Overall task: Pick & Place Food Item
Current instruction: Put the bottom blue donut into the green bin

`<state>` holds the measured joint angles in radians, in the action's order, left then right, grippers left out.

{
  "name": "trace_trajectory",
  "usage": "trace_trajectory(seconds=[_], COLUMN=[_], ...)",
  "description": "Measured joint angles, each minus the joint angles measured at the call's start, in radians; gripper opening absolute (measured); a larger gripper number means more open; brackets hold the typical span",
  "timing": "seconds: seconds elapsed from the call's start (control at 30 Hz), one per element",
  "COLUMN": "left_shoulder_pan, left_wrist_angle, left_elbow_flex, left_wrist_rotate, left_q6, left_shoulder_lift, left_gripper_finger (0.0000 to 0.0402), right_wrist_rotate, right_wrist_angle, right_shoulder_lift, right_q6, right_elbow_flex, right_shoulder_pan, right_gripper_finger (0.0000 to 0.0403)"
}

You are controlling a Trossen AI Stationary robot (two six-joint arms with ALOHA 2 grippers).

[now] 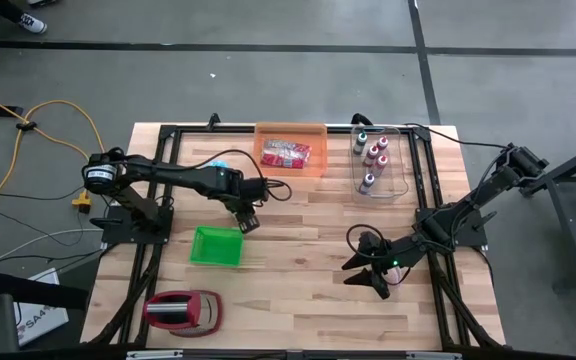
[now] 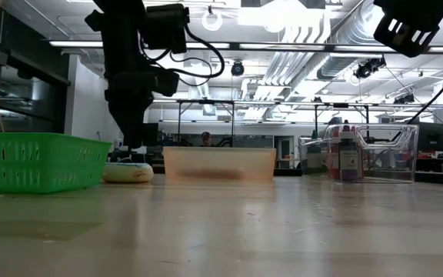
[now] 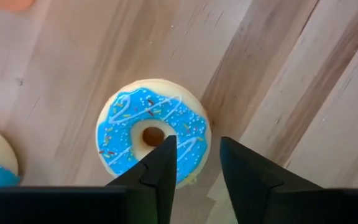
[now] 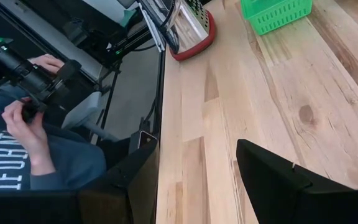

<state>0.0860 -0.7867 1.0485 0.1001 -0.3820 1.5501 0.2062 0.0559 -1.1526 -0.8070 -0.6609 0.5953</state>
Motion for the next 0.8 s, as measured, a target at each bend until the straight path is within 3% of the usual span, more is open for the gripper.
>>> trace_trajectory(seconds=[0.33,0.8], left_shoulder_pan=[0.0,0.0], left_wrist_angle=[0.0,-0.003], left_elbow_flex=[0.0,0.0], left_wrist_rotate=[0.004,0.023], left_q6=[-0.004,-0.004], left_shoulder_lift=[0.0,0.088], left_gripper_finger=[0.0184,0.0191], right_wrist_rotate=[0.0,0.0], right_wrist_angle=[0.0,0.0], right_shoulder_lift=[0.0,0.0], right_q6=[0.0,0.0], right_elbow_flex=[0.0,0.0], right_shoulder_pan=[0.0,0.0], right_gripper_finger=[0.0204,0.0204])
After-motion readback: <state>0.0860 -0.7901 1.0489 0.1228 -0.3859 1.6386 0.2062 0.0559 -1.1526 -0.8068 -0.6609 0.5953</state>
